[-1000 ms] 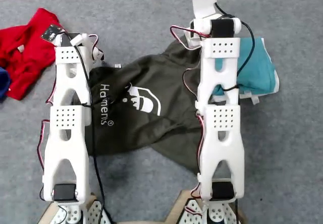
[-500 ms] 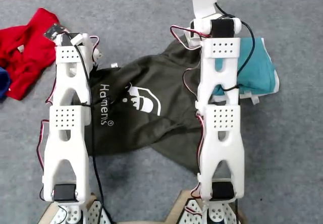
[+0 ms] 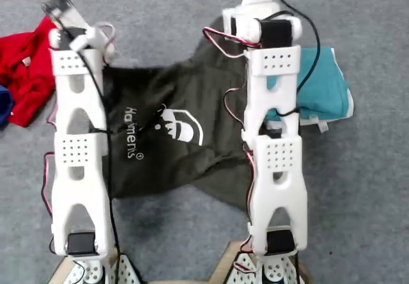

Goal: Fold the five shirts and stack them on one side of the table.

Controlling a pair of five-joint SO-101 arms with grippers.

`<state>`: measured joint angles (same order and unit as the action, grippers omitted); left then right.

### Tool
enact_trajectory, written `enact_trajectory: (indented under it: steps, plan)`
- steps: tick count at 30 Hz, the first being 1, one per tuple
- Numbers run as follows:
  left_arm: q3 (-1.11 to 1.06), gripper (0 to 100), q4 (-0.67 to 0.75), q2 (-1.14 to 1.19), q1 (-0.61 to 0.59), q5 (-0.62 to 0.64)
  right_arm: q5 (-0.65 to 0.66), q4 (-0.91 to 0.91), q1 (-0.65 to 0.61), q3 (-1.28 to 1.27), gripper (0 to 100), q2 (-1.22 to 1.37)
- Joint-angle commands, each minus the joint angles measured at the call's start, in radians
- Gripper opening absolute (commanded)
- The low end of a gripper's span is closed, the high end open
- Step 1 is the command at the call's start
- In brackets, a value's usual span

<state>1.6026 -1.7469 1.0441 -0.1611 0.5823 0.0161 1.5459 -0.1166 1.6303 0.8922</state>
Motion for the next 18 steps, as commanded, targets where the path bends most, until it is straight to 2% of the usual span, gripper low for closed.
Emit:
enact_trajectory:
  steps: [1,9,14,18]
  plan:
    - [0.047,3,-0.011,-0.199,-0.025,-0.025,-0.074,-0.061,-0.012,0.044,1.4,-0.174]
    - [0.039,3,-0.011,-0.582,-0.093,-0.196,-0.089,-0.135,-0.023,0.041,1.4,-0.486]
    - [0.038,3,-0.011,-0.821,-0.17,-0.302,-0.097,-0.244,-0.023,0.039,1.4,-0.664]
    - [0.038,3,-0.011,-0.985,-0.229,-0.361,-0.092,-0.258,-0.057,0.036,1.4,-0.788]
